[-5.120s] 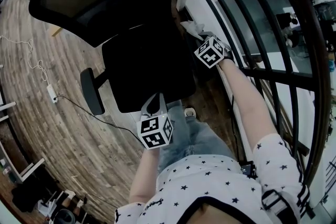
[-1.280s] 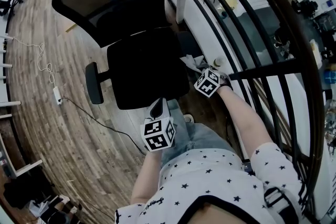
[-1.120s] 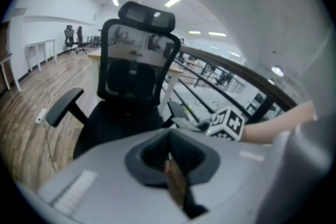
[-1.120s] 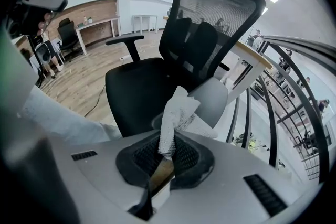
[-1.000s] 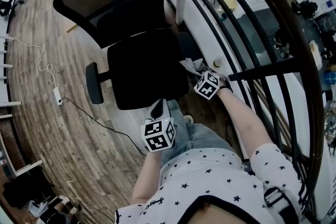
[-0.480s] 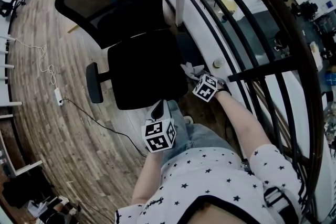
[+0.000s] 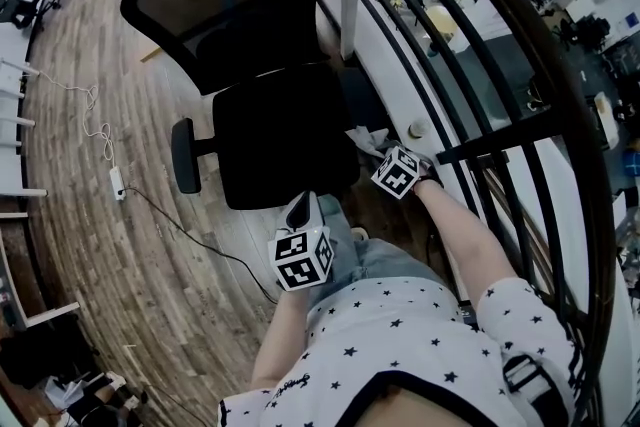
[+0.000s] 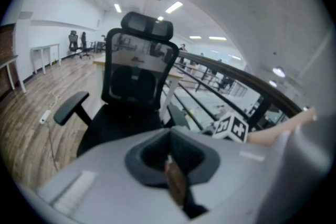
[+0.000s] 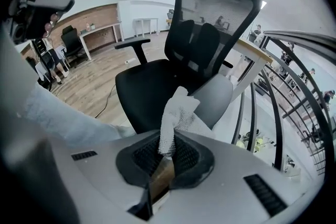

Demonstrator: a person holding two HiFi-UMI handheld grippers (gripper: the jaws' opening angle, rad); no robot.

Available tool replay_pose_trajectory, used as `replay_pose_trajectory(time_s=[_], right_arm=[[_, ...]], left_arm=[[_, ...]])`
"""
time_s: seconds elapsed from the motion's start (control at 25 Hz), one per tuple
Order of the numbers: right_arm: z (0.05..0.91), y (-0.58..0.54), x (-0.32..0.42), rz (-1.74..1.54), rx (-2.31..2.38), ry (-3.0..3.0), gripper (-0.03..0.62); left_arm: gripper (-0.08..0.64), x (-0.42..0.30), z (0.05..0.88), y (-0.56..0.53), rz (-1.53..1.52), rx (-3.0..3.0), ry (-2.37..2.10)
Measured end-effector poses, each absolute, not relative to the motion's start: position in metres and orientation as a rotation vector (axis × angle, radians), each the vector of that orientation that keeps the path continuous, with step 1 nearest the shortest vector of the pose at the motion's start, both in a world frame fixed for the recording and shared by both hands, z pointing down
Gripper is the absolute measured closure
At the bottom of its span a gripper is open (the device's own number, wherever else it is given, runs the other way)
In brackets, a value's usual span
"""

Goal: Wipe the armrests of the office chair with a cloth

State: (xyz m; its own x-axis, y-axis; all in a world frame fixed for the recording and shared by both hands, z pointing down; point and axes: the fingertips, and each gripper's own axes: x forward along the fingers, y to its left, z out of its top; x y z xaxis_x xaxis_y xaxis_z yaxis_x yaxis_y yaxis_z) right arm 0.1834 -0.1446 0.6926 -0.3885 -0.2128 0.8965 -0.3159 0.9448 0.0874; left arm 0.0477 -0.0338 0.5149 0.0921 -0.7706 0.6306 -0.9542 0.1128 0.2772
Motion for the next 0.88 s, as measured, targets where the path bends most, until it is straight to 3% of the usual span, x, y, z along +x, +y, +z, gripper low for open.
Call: replay_pose_trajectory(time_s=[0.88], right_arm=[[0.598, -0.099, 0.18, 0.107, 0.497, -2.273, 0.563]], left_arm=[[0.554, 0.025, 0.498, 0.012, 0.282, 1.576, -1.882]])
